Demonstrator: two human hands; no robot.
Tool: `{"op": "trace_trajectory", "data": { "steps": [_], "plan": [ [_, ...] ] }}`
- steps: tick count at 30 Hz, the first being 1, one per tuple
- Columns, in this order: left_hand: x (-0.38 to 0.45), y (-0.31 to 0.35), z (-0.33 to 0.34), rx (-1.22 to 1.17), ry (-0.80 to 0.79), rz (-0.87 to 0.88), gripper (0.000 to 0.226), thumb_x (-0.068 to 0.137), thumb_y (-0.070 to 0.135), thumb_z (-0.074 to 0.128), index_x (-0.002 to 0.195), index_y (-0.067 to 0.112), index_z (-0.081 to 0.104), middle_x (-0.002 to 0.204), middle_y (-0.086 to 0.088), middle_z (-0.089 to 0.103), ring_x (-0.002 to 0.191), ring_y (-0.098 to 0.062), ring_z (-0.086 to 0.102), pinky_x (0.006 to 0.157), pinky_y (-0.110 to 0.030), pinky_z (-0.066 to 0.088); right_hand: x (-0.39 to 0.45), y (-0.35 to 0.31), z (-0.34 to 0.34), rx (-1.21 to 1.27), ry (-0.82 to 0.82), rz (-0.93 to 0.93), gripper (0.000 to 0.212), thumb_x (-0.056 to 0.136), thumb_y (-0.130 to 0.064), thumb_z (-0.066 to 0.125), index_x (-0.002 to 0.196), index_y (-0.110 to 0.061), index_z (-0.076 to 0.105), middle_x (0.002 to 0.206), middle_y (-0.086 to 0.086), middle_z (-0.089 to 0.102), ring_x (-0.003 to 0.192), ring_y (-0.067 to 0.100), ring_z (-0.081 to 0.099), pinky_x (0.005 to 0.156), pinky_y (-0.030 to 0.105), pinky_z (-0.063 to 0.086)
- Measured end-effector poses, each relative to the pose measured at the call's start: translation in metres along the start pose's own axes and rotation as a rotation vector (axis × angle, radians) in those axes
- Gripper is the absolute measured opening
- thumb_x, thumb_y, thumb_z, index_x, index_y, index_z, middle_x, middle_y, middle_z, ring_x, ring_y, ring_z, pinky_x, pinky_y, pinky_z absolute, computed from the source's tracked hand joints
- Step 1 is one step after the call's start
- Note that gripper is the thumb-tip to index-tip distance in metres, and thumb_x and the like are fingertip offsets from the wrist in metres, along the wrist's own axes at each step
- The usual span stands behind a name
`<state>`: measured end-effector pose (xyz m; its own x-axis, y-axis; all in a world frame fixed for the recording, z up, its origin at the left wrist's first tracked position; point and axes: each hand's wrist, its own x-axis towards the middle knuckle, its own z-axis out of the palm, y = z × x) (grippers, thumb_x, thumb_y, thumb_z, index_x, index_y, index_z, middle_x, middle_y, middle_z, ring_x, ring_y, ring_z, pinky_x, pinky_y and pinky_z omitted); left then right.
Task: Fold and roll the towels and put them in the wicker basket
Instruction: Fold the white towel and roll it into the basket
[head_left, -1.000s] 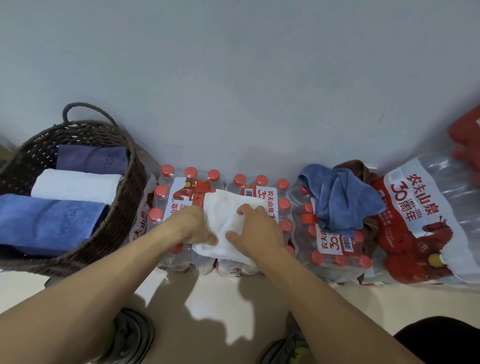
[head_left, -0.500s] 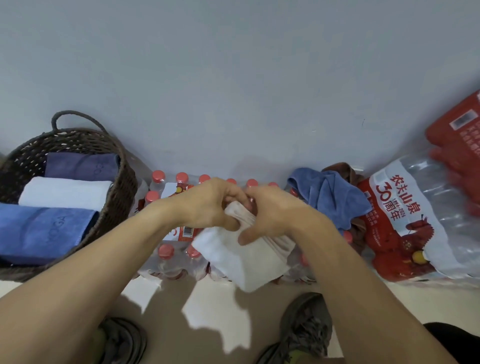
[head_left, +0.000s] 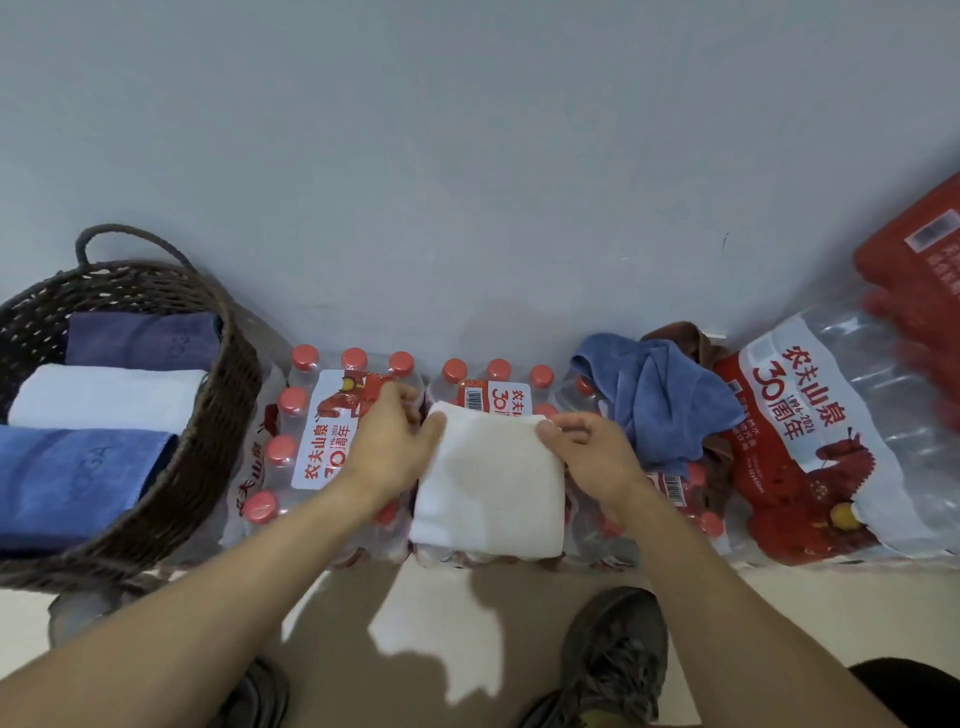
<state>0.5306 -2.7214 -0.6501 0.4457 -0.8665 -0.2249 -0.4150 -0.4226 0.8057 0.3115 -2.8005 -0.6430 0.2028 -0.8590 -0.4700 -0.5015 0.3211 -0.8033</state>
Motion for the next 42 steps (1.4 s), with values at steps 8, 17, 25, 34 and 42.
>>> {"op": "trace_trajectory", "data": {
  "steps": [8,17,25,34,42],
  "plan": [
    [-0.032,-0.020,0.019,0.405,-0.045,0.711,0.019,0.087,0.029,0.059,0.086,0.010,0.063,0.098,-0.002,0.053,0.096,-0.023,0.047,0.081,-0.041,0.044,-0.001,-0.010,0.008,-0.257,0.211,-0.302,0.015,0.082,-0.029,0.075,0.085,-0.032,0.061,0.083,-0.017,0.064,0.074,0.000,0.062,0.064,0.013,0.049],
    [-0.042,-0.054,0.009,0.529,-0.186,0.882,0.050,0.093,0.056,0.050,0.115,0.012,0.061,0.114,-0.001,0.054,0.111,-0.019,0.050,0.097,-0.028,0.040,-0.032,-0.005,0.024,-0.614,-0.235,-0.340,0.057,0.052,-0.057,0.087,0.099,-0.028,0.072,0.099,-0.019,0.059,0.091,0.000,0.053,0.077,0.017,0.043],
    [-0.030,-0.046,0.003,0.433,-0.183,0.789,0.034,0.088,0.047,0.054,0.109,0.022,0.061,0.103,0.004,0.062,0.097,-0.016,0.055,0.085,-0.034,0.045,-0.044,0.029,0.019,-0.798,-0.050,-0.550,0.055,0.063,-0.037,0.083,0.112,-0.024,0.063,0.109,-0.009,0.054,0.101,0.013,0.046,0.086,0.035,0.047],
    [-0.018,-0.034,0.011,0.211,-0.071,0.316,0.035,0.094,0.055,0.048,0.103,0.021,0.049,0.079,0.009,0.061,0.069,-0.008,0.060,0.054,-0.025,0.043,-0.033,0.031,0.008,-0.015,-0.117,-0.107,0.037,0.082,-0.033,0.078,0.113,-0.025,0.060,0.108,-0.013,0.068,0.096,0.006,0.066,0.072,0.019,0.058],
    [-0.018,-0.038,0.018,0.353,-0.025,0.209,0.037,0.097,0.055,0.039,0.092,0.019,0.041,0.068,0.003,0.055,0.059,-0.018,0.057,0.048,-0.030,0.038,-0.018,0.030,0.029,0.025,0.030,-0.096,0.039,0.089,-0.049,0.064,0.117,-0.024,0.052,0.114,-0.010,0.065,0.097,0.004,0.063,0.068,0.016,0.053]
  ]
}}
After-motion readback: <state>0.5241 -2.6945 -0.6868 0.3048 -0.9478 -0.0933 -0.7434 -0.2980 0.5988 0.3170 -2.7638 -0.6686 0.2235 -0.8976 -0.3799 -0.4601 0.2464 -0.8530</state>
